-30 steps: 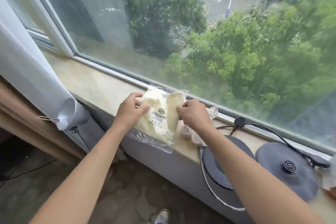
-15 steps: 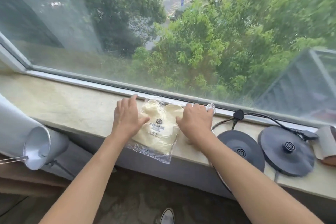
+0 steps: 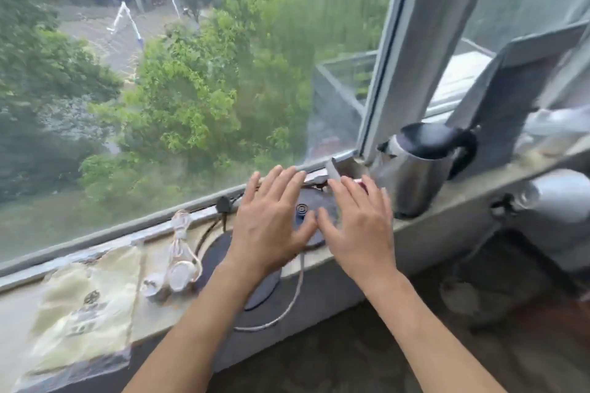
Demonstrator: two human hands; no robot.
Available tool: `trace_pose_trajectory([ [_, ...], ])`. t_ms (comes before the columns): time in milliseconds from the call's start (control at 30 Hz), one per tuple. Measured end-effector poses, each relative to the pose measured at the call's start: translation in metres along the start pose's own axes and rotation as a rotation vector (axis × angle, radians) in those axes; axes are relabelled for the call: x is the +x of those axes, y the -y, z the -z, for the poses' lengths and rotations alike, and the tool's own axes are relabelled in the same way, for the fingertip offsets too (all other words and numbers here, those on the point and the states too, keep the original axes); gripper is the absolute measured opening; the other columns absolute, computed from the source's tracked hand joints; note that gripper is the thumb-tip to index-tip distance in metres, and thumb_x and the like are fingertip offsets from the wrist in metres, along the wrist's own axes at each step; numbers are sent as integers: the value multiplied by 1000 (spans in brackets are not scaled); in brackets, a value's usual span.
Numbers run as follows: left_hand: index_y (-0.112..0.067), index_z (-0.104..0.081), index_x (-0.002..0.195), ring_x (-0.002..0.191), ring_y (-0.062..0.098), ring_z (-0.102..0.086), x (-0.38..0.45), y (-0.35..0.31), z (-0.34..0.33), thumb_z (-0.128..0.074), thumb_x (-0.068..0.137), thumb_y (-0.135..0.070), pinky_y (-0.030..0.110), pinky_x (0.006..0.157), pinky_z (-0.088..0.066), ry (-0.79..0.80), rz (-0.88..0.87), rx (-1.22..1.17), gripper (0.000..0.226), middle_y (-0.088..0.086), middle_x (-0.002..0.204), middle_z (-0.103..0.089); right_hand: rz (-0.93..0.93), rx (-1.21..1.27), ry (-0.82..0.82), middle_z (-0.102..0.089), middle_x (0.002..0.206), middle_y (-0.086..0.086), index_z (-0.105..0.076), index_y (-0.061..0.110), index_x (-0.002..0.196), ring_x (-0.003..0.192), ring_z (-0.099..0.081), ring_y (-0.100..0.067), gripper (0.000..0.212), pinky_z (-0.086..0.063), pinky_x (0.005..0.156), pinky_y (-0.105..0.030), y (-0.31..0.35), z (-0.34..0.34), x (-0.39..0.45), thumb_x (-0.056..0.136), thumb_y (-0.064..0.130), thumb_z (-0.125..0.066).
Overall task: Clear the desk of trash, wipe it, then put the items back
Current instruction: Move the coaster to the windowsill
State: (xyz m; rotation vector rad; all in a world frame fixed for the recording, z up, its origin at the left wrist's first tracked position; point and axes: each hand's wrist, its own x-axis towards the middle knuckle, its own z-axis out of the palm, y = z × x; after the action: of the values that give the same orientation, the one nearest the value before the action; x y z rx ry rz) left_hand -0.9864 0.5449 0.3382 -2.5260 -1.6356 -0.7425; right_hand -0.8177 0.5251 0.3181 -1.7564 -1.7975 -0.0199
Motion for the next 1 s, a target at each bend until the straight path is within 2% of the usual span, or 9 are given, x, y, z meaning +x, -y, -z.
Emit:
trace_pose_trajectory([
  [200,-18,-49,152,151,22,-37,44,-165,-63,-52,94,-54,50,124,-28,73,-257,-206,68,0,157,-48,-321,-1,-213,-57,147,1,-58,23,143,149,-34,-29,55,-20,123,-57,-141,100,-50,90,38,-61],
  [300,-20,-45,154,153,19,-32,52,-246,-90,-46,97,-55,46,126,-25,142,-364,-262,67,-2,160,-45,-445,-79,-221,-51,153,1,-54,26,146,151,-28,-28,56,-16,124,-57,-205,140,-76,92,39,-62],
  [400,-22,-40,157,156,17,-25,59,-319,-120,-44,97,-56,42,128,-17,205,-464,-278,69,-2,163,-40,-580,-167,-264,-49,155,1,-54,28,147,152,-28,-30,59,-15,124,-56,-259,178,-103,91,46,-54],
  [500,-21,-39,157,157,19,-21,61,-385,-149,-42,97,-59,45,129,-12,267,-572,-285,71,-1,165,-36,-729,-211,-307,-46,157,2,-53,30,147,152,-26,-30,61,-16,123,-57,-302,210,-137,89,50,-50],
  [567,-20,-40,157,156,21,-24,62,-424,-165,-42,96,-59,48,128,-14,309,-648,-300,73,0,164,-37,-815,-230,-329,-45,157,4,-52,30,148,152,-25,-29,62,-16,123,-58,-329,228,-160,90,50,-52],
  [700,-21,-40,157,155,23,-26,67,-491,-197,-42,95,-59,50,127,-18,397,-787,-323,73,1,164,-38,-970,-251,-269,-34,164,4,-41,31,155,154,-20,-23,62,-11,125,-52,-381,260,-199,97,48,-54],
  [867,-23,-32,161,158,23,-19,89,-569,-249,-35,94,-65,51,128,-13,476,-936,-307,79,1,168,-30,-1126,-314,-209,-20,169,6,-26,31,161,157,-12,-21,67,-7,127,-45,-451,303,-236,101,50,-50],
  [1000,-25,-26,163,159,24,-15,119,-646,-295,-32,93,-68,53,128,-12,500,-1036,-316,82,1,170,-24,-1213,-378,-141,-16,171,3,-21,30,162,157,-11,-24,70,-9,127,-47,-514,334,-250,101,52,-48],
])
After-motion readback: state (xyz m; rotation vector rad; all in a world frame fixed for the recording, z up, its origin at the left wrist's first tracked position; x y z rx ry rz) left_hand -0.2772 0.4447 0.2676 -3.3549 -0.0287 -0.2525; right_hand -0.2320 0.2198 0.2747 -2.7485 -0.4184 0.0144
